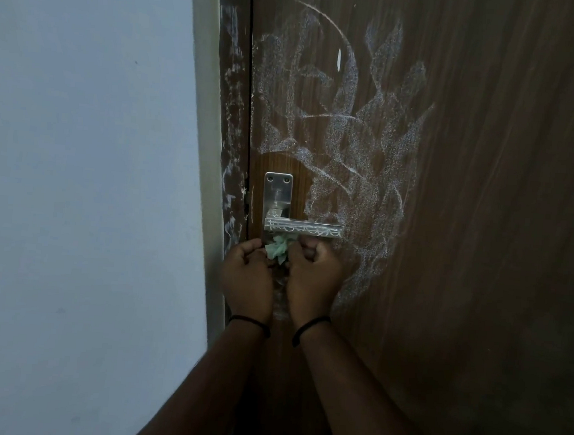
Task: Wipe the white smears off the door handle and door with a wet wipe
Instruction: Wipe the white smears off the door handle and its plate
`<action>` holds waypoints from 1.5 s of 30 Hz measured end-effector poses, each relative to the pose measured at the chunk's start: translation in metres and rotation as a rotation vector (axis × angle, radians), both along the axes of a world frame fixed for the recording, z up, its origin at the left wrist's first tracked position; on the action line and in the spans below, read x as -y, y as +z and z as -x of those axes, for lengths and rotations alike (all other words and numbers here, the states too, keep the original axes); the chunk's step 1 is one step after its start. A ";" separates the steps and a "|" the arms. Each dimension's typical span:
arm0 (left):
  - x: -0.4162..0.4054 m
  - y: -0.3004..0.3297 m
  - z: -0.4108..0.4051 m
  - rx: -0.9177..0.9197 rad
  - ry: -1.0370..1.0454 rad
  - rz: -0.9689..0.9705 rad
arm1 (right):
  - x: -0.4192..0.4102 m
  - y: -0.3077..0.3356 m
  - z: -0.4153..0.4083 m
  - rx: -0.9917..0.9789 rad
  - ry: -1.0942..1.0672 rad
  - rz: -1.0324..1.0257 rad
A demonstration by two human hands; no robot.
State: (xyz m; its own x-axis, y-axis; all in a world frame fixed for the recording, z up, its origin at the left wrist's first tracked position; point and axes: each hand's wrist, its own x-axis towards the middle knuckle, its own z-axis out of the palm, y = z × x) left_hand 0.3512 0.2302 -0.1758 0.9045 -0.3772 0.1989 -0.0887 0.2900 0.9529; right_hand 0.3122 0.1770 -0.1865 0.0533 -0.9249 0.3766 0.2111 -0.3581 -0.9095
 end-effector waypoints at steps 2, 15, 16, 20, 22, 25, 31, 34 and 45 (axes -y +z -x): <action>0.000 -0.002 0.001 -0.019 0.000 -0.010 | -0.002 -0.010 0.000 0.018 0.003 -0.011; -0.010 -0.015 -0.005 0.300 -0.102 -0.055 | -0.014 -0.027 0.000 0.047 0.009 0.127; -0.011 -0.015 -0.006 0.365 -0.110 -0.074 | -0.013 -0.026 0.000 0.063 0.003 0.126; -0.012 -0.021 -0.013 0.509 -0.161 -0.141 | -0.007 -0.022 0.004 0.083 -0.015 0.101; -0.013 -0.024 -0.013 0.496 -0.152 -0.124 | -0.005 -0.024 0.005 0.071 -0.022 0.107; -0.014 -0.024 -0.012 0.424 -0.026 -0.089 | -0.004 -0.027 0.005 -0.010 -0.047 0.170; -0.013 -0.017 -0.011 0.433 0.063 -0.134 | -0.001 -0.016 -0.007 -0.107 -0.141 0.305; -0.011 -0.014 -0.014 0.401 0.025 -0.125 | 0.000 -0.016 -0.010 -0.170 -0.191 0.357; -0.012 -0.016 -0.028 0.216 -0.144 0.029 | -0.011 -0.013 -0.015 -0.313 -0.184 0.511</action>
